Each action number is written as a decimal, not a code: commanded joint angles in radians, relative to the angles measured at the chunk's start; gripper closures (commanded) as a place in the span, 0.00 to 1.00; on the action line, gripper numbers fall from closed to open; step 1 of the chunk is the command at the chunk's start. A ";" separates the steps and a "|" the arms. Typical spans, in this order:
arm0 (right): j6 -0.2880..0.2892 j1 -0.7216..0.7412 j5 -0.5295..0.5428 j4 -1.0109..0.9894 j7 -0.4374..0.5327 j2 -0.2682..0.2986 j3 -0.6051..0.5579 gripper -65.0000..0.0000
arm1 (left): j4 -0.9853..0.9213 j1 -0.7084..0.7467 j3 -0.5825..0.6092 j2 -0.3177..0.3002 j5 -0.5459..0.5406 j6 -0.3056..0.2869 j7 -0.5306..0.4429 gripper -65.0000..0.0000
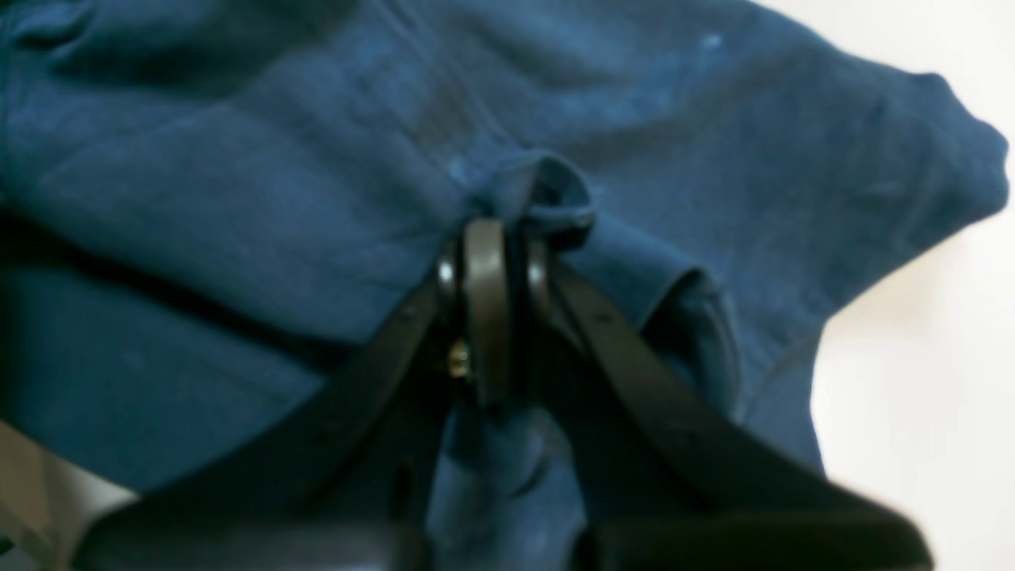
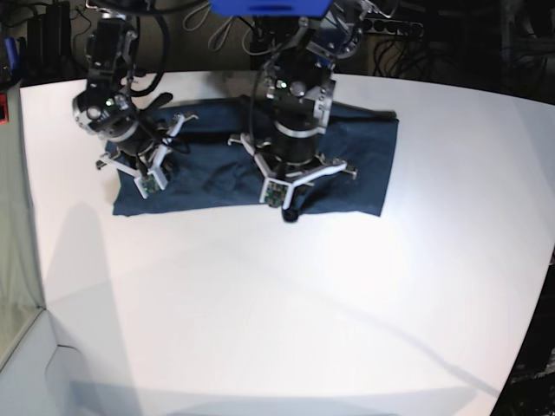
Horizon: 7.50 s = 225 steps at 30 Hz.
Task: Layout the t-shirt on the table in an organized manner, then fold the t-shirt properly
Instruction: 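Grasp the strip's middle with the left gripper and fold it toward the right gripper, then regrasp the folded strip ends with both grippers and press them together, then lift the strip end with the right gripper and fold it over onto the bundle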
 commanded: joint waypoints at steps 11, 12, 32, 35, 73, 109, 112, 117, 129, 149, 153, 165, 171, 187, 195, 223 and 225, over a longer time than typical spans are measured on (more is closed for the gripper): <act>0.014 0.000 -0.009 0.004 -0.024 0.004 -0.002 1.00 | 0.017 -0.007 0.026 0.009 0.009 0.010 0.073 0.79; 0.014 0.000 -0.009 0.004 -0.024 0.004 -0.002 1.00 | 0.020 -0.009 0.045 0.005 0.009 0.010 0.079 0.69; 0.014 0.000 -0.009 0.008 -0.026 0.018 -0.002 1.00 | 0.315 0.074 -0.031 -0.146 -0.058 0.010 0.078 0.36; 0.014 0.000 -0.009 0.008 -0.026 0.016 -0.002 1.00 | 0.307 0.073 -0.064 -0.156 -0.135 0.010 0.078 0.36; 0.014 0.000 -0.009 0.022 -0.027 0.019 -0.001 0.59 | 0.246 0.019 -0.181 -0.353 -0.421 -0.081 0.078 0.36; 0.014 0.086 -0.006 0.057 -0.233 -0.007 0.182 0.33 | 0.023 0.025 -0.356 -0.232 -0.419 -0.319 0.078 0.36; 0.014 0.086 -0.006 0.036 -0.233 -0.007 0.180 0.33 | 0.023 0.041 -0.357 -0.230 -0.419 -0.319 0.078 0.36; 0.014 0.117 -0.006 -0.082 -0.231 -0.005 0.180 0.33 | 0.023 0.044 -0.356 -0.230 -0.419 -0.319 0.078 0.36; 0.014 0.140 -0.004 -0.133 -0.230 -0.008 0.179 0.39 | 0.025 0.042 -0.361 -0.230 -0.419 -0.319 0.079 0.36; 0.014 0.163 -0.006 -0.125 -0.230 0.009 0.179 1.00 | 0.222 0.028 -0.523 -0.167 -0.421 -0.315 0.088 0.36; 0.014 0.155 -0.004 -0.033 -0.230 -0.002 0.180 1.00 | 0.166 0.028 -0.592 -0.166 -0.414 -0.317 0.088 0.36; 0.014 0.117 -0.004 0.252 -0.242 -0.111 0.177 1.00 | -0.021 0.010 -0.597 -0.161 -0.419 -0.317 0.079 0.36; 0.014 0.082 -0.004 0.335 -0.242 -0.143 0.134 1.00 | -0.031 0.007 -0.597 -0.161 -0.419 -0.317 0.079 0.36; 0.014 0.042 -0.004 0.404 -0.237 -0.160 -0.306 1.00 | -0.031 0.016 -0.597 -0.161 -0.411 -0.317 0.087 0.36; 0.014 0.063 -0.007 0.393 -0.231 -0.152 -0.587 1.00 | -0.029 0.016 -0.597 -0.161 -0.410 -0.311 0.088 0.36; 0.014 0.208 -0.006 0.208 -0.236 -0.154 -0.704 1.00 | 0.054 0.103 -0.704 -0.175 -0.410 -0.314 0.090 0.36; 0.014 0.209 -0.006 0.235 -0.236 -0.157 -0.705 1.00 | 0.037 0.102 -0.701 -0.175 -0.410 -0.314 0.090 0.36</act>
